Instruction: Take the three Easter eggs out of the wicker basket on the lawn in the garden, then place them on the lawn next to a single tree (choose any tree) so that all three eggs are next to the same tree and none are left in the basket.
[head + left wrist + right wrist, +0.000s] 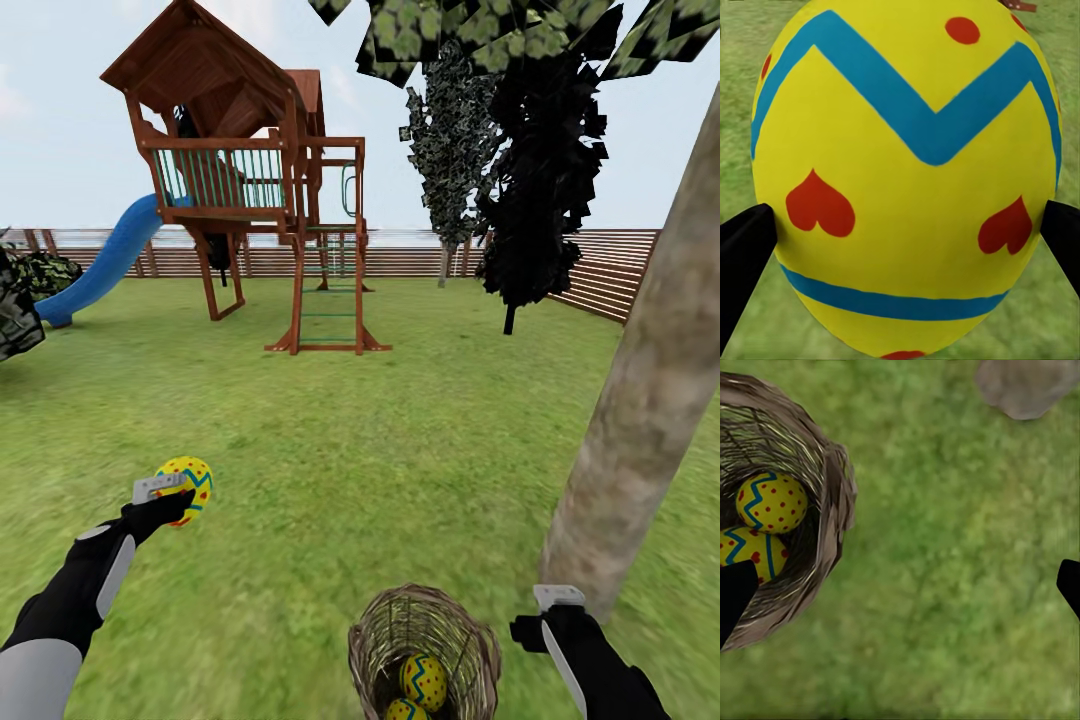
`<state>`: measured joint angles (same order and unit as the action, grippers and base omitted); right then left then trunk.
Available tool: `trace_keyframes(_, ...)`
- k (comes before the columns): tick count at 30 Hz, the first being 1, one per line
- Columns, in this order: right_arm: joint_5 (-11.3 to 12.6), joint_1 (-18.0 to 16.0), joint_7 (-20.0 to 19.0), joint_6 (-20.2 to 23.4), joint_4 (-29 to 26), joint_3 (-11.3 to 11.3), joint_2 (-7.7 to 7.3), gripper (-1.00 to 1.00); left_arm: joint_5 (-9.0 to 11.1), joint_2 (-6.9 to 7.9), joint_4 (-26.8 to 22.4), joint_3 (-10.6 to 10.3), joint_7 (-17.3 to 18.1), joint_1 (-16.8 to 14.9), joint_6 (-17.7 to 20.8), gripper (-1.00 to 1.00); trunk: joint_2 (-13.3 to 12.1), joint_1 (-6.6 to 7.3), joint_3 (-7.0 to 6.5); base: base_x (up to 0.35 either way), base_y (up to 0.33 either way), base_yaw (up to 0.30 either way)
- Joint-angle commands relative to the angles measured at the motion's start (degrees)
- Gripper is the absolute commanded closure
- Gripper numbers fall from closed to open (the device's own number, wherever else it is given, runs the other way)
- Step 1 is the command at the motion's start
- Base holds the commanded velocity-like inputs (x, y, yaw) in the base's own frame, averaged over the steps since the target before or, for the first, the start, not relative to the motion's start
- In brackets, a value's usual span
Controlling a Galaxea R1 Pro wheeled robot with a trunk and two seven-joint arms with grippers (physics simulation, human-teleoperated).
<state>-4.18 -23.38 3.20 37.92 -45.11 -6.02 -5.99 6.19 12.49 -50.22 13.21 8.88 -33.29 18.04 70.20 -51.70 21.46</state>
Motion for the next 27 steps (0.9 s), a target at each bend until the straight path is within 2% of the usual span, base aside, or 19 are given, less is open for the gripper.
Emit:
trace_keyframes(1, -0.4, 0.0, -0.1, 0.3, -0.1, 0.0, 0.01, -1.00, 0.6, -0.03, -0.1, 0.2, 0.2, 0.0, 0.5, 1.00, 0.0, 0.00, 0.07, -0.030, 0.000, 0.000)
trace_keyframes(5, -0.4, 0.0, -0.1, 0.3, -0.2, 0.0, 0.01, -1.00, 0.5, -0.89, -0.1, 0.0, 0.2, 0.0, 0.4, 1.00, 0.0, 0.00, 0.07, -0.180, 0.115, 0.000)
trace_keyframes(10, -0.4, 0.0, -0.1, 0.3, -0.1, 0.0, 0.15, -1.00, 0.6, -1.12, 0.0, 0.1, 0.2, 0.0, 0.3, 1.00, 0.0, 0.00, 0.07, -0.039, 0.079, 0.003)
trace_keyframes(18, -0.5, 0.0, 0.0, 0.3, -0.1, 0.0, 0.39, -1.00, 0.6, -1.08, 0.0, 0.2, 0.2, 0.0, 0.3, 1.00, 0.0, 0.00, 0.07, -0.001, 0.302, 0.257)
trace_keyframes(21, -0.5, 0.0, -0.1, 0.3, -0.1, 0.1, 0.08, -1.00, 0.4, -1.07, 0.0, 0.2, 0.2, 0.0, 0.5, 1.00, 0.0, 0.00, 0.07, 0.000, 0.324, 0.051)
trace_keyframes(22, -1.4, 0.0, -0.1, 0.4, 0.1, 0.2, -1.46, -1.00, 0.4, -1.01, 0.1, 0.2, 0.2, 0.0, 0.7, 1.00, 0.0, 0.00, 0.07, 0.000, 0.324, 0.001)
trace_keyframes(24, -0.7, 0.0, -0.3, 0.6, 2.7, 0.2, -6.85, -1.00, 0.3, -1.06, 0.3, 0.1, 0.1, -0.1, 0.8, 1.00, 0.0, 0.00, 0.07, 0.000, 0.324, 0.000)
trace_keyframes(25, 0.0, 0.0, -0.3, 0.6, 3.4, 0.2, -7.99, -1.00, 0.3, -1.00, 0.3, 0.1, 0.1, -0.1, 0.9, 1.00, 0.0, 0.00, 0.07, 0.000, 0.324, 0.000)
trace_keyframes(27, 1.4, 0.0, -0.4, 0.6, 4.1, 0.3, -8.84, -1.00, 0.3, -0.67, 0.3, 0.3, 0.1, 0.0, 1.1, 1.00, 0.0, 0.00, 0.07, 0.000, 0.324, 0.000)
